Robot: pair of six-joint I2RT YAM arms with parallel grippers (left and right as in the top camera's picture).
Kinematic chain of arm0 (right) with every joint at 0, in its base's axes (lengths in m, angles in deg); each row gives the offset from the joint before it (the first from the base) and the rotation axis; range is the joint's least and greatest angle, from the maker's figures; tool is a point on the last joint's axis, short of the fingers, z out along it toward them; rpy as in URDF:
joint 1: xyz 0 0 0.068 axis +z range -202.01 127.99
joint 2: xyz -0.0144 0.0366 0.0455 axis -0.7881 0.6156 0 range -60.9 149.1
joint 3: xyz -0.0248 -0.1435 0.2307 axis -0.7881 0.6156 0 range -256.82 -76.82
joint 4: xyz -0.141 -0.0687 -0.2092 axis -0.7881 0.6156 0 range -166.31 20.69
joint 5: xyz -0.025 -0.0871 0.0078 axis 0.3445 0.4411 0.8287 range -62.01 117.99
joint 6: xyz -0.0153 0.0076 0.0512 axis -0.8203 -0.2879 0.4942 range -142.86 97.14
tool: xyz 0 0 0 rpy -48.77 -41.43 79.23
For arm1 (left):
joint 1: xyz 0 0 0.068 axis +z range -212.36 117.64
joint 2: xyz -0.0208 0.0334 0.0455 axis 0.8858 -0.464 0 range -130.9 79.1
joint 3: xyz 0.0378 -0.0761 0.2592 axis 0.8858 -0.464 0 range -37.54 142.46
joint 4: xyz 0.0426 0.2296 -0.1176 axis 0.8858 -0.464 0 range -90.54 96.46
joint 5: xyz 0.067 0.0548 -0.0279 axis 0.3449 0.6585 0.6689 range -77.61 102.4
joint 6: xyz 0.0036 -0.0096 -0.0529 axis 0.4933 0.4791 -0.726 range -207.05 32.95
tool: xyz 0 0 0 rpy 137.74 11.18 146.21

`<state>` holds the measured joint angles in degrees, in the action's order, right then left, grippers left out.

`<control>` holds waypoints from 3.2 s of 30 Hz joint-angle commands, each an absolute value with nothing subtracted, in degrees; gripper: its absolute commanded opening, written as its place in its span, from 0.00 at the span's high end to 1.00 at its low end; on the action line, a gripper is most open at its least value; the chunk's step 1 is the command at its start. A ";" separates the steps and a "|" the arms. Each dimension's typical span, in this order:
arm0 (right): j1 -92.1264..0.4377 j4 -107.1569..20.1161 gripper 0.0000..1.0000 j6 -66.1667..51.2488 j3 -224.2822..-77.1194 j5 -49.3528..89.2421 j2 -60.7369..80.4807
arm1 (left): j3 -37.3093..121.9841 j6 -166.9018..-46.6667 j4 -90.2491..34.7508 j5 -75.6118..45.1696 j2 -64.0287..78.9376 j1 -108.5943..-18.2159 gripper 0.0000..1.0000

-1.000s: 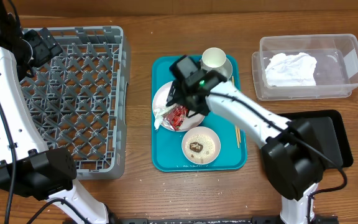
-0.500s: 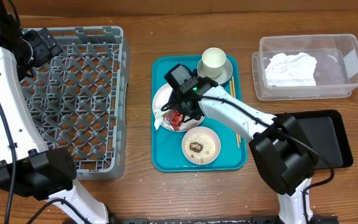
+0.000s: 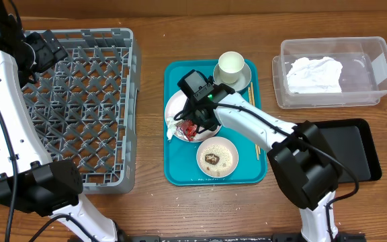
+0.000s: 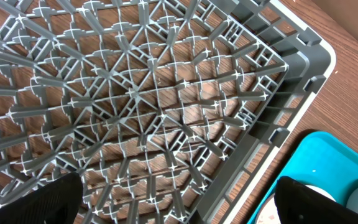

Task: Sort waste into correct bins and load items into the dishwasher
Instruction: 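Return the right gripper to the plate and grasp the red wrapper, then carry the red wrapper to the clear bin and drop it, then grasp the remaining tissue scrap on the plate and drop it in the bin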

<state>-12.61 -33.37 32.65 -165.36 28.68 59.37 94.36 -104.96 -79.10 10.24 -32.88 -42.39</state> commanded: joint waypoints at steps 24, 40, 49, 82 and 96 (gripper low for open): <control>-31.39 0.90 0.96 25.04 -206.84 35.52 59.96 | 95.32 -105.51 -78.99 9.98 -32.97 -42.65 0.00; -54.66 1.45 0.00 27.25 -200.41 32.15 60.96 | 95.32 -105.51 -78.99 9.96 -32.97 -42.65 0.00; -41.75 -1.19 0.00 5.55 -200.13 8.33 62.30 | 95.32 -105.48 -78.97 9.98 -32.97 -42.65 0.00; -8.35 -11.71 0.44 16.63 -191.15 29.40 75.21 | 95.32 -105.51 -78.99 9.98 -32.97 -42.65 0.00; -20.81 8.58 0.96 18.49 -224.68 42.56 74.43 | 95.32 -105.48 -78.99 9.98 -33.10 -42.94 0.00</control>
<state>-14.25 6.13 16.39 -213.88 34.77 76.02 94.36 -104.98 -79.12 10.24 -32.88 -42.39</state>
